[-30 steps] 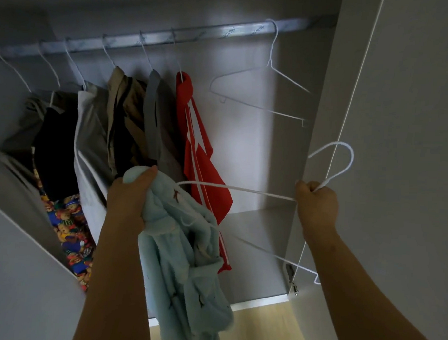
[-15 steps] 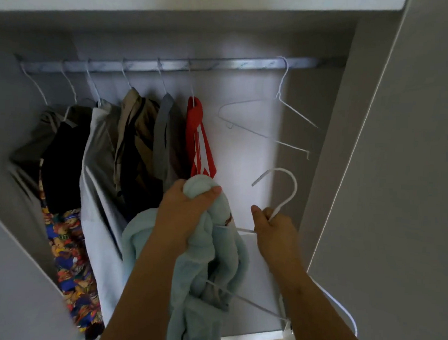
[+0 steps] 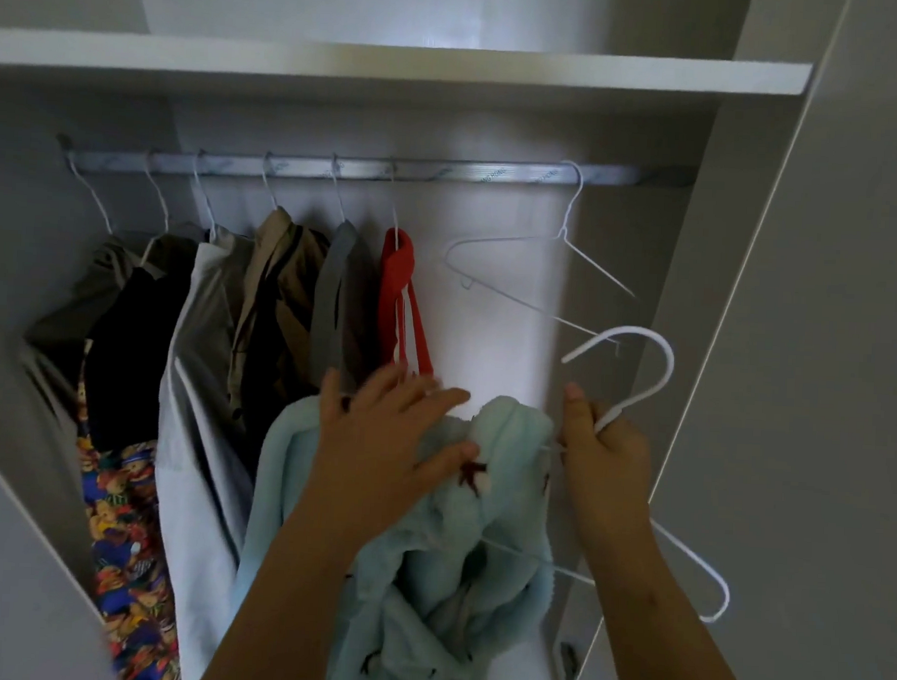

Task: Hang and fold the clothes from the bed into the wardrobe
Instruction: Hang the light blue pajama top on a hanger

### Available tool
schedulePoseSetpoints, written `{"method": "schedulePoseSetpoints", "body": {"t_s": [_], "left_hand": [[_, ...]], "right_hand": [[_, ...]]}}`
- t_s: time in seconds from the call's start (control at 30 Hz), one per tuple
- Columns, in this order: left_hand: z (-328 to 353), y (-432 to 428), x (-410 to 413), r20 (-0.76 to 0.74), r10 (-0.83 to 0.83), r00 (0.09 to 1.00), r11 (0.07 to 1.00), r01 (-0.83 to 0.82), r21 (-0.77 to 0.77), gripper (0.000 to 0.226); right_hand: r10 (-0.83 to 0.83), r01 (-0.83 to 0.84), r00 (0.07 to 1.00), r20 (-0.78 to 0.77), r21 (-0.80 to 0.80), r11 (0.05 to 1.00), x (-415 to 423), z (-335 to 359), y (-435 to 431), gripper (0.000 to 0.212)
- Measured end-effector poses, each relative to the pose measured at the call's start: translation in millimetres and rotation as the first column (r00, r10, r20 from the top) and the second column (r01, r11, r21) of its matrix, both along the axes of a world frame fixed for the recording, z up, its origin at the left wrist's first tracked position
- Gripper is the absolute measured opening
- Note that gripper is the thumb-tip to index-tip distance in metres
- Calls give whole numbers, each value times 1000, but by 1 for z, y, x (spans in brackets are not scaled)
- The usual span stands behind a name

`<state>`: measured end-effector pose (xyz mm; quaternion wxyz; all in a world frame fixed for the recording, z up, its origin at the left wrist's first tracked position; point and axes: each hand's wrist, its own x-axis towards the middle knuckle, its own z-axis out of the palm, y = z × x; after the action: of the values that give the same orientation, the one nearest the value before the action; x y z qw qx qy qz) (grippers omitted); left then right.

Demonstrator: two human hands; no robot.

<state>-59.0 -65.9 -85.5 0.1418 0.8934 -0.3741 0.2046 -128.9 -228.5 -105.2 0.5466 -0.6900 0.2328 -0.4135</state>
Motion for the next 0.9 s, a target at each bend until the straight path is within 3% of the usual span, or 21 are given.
{"method": "schedulePoseSetpoints", "body": {"t_s": [0.03, 0.1, 0.17, 0.27, 0.4, 0.47, 0.5, 0.57, 0.6, 0.67, 0.7, 0.8, 0.9], "left_hand": [[-3, -2, 3, -88, -50, 995, 998, 53, 39, 65], [-9, -7, 5, -193, -164, 967, 986, 153, -73, 46], [-15, -12, 5, -183, -192, 964, 964, 150, -220, 35], [-20, -11, 8, -170, -132, 977, 946, 73, -316, 39], [-8, 2, 19, -125, -19, 992, 856, -48, -515, 30], [0, 12, 23, -153, -12, 988, 781, -87, -619, 22], [4, 16, 24, -159, -21, 987, 747, -90, -658, 19], [14, 24, 23, -164, -53, 985, 692, -82, -717, 17], [18, 26, 21, -161, -75, 984, 667, -70, -742, 17], [26, 27, 16, -151, -129, 980, 633, -36, -773, 18], [29, 26, 13, -147, -158, 976, 625, -17, -781, 13], [28, 26, 7, -141, -242, 960, 593, 31, -805, 11], [23, 30, 9, -124, -260, 958, 598, 59, -799, 19]], "right_hand": [[9, -9, 1000, 10, -14, 1000, -1, 2, -1, 49], [8, -8, 1000, 8, -53, 999, -2, 4, -4, 46], [16, -20, 999, -34, -118, 993, -2, 7, -6, 40], [82, -84, 996, -17, -173, 981, -2, 5, -9, 12], [-196, 222, 969, 153, -170, 960, -6, -13, -12, 11], [-285, 291, 954, 96, -62, 955, -7, -27, -13, 5], [-271, 271, 963, 3, -1, 963, -6, -37, -14, 12], [-92, 135, 961, -259, 155, 979, 0, -57, -12, 17], [48, 53, 930, -363, 264, 963, 2, -66, -9, 41], [340, -98, 856, -388, 525, 845, 6, -81, 0, 75], [451, -134, 814, -365, 637, 759, 8, -87, 4, 81], [660, -191, 723, -203, 860, 473, 12, -101, 10, 65], [727, -250, 676, -124, 889, 383, 13, -110, 13, 34]]}}
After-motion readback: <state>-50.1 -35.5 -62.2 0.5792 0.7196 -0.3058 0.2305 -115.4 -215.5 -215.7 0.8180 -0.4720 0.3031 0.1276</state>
